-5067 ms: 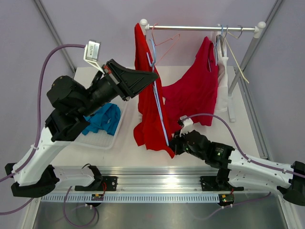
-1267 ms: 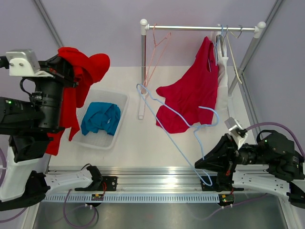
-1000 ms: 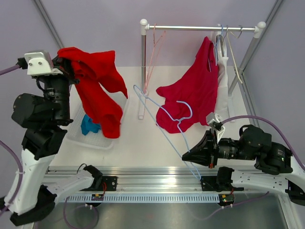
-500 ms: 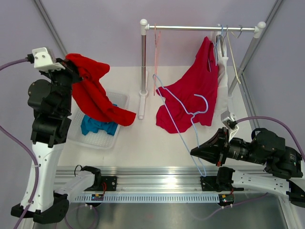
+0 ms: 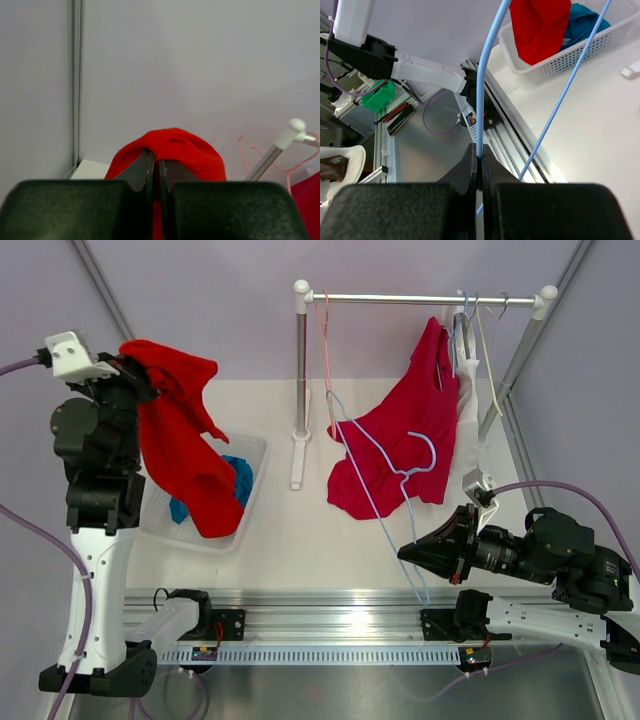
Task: Remove the t-shirt from the hanger
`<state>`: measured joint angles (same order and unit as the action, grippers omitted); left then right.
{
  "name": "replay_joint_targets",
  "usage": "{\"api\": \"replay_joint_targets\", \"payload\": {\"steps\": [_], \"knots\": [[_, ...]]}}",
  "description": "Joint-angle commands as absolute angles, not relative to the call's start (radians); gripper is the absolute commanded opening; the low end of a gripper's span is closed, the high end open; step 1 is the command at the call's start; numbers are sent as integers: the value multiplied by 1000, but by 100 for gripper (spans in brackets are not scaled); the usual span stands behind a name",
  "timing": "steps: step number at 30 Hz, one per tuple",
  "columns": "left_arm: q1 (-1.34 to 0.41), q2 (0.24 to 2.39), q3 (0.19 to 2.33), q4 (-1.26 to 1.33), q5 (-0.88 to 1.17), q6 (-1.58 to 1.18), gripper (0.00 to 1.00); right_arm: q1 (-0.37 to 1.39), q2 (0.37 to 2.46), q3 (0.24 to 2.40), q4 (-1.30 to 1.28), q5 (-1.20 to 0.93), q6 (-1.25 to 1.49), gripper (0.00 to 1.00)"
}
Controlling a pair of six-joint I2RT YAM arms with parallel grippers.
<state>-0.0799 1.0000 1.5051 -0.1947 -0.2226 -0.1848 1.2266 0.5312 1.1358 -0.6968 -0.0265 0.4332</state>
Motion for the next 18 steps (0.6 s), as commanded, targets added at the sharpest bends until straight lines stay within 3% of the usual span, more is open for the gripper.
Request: {"api": "replay_joint_targets", "payload": {"steps": [1, 5, 7, 9, 10, 13, 16, 18], "knots": [[-49, 985, 1384, -66, -193, -215, 0, 1227, 520, 1157, -690, 44, 428, 0], [-43, 974, 1267, -46, -181, -247, 0, 1226, 547, 1157, -695, 191, 433, 0], [-43, 959, 1224, -70, -166, -322, 5, 1226, 583, 1192, -724, 299, 428, 0], [-43, 901, 1125, -94, -147, -380, 14, 1226, 650, 1213, -730, 434, 407, 0], [-43, 875, 1086, -97, -140, -440, 27, 1226, 670, 1219, -718, 458, 388, 0], [-43, 778, 959, -164, -132, -527, 50, 1226, 765, 1239, -695, 612, 332, 0], [-43, 698, 867, -241, -101, -564, 56, 1206, 848, 1261, -640, 675, 267, 0], [-43, 658, 822, -283, -95, -574, 67, 1157, 903, 1281, -603, 622, 236, 0]]}}
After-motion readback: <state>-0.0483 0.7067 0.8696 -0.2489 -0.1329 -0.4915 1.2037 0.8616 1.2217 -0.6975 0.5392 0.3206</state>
